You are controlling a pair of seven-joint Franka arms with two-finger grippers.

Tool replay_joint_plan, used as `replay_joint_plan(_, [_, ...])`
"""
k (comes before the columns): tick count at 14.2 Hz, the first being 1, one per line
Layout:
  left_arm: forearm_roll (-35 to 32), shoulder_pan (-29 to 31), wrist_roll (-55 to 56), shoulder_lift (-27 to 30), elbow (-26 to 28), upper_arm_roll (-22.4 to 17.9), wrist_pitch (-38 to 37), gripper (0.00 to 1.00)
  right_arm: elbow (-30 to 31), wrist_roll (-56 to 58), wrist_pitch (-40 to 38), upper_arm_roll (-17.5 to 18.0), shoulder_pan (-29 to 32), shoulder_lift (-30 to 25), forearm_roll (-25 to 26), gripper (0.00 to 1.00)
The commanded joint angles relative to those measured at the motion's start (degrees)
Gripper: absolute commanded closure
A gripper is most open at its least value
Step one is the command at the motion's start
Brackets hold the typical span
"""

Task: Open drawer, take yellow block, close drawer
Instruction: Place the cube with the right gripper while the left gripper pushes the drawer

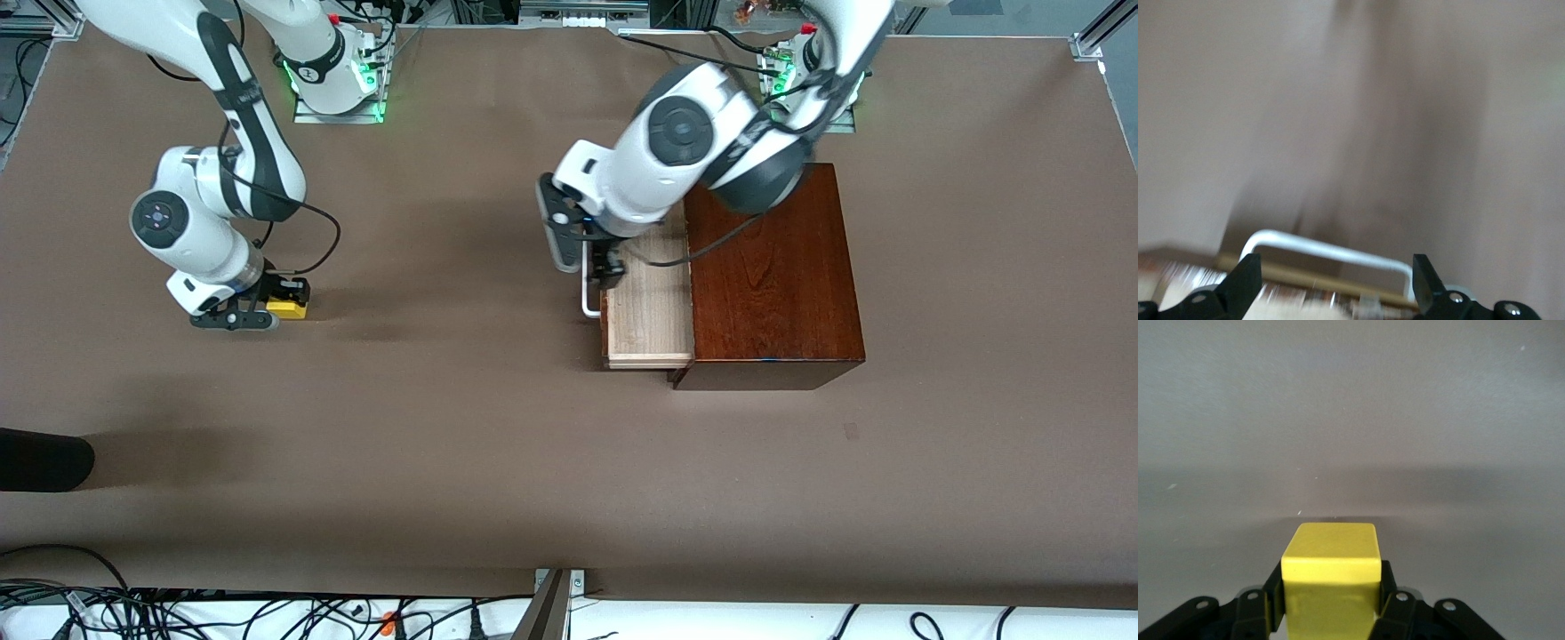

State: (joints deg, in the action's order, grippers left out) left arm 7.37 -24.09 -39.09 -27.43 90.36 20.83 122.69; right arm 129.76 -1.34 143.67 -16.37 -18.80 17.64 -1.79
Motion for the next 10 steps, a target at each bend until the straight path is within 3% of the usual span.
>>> replay_joint_plan(1, [-2.69, -2.36, -9.84, -4.63, -1.68, -0.62, 4.64, 0.00, 0.93, 2.30, 1.70, 0.29, -0.09, 0.20, -3.04, 1.00])
replay_joint_plan(6, [-8.68, -5.62, -11.18, -9.56, -1.50, -0.71, 6.42, 0.00, 1.11, 6.08, 1.70, 1.87, -0.09, 0.99, -9.19, 1.00])
replay_joint_plan(9, [-9.74, -4.74, -12.58, -9.66, -1.41, -0.71, 5.46, 0.00, 1.11, 6.26, 1.26, 2.05, -0.18, 0.99, -9.20, 0.88])
replay_joint_plan(10, [-9.83, -4.13, -12.50, -9.48, -1.50, -0.79, 3.89, 0.00, 1.11, 6.26, 1.09, 2.05, -0.09, 0.90, -9.20, 0.70])
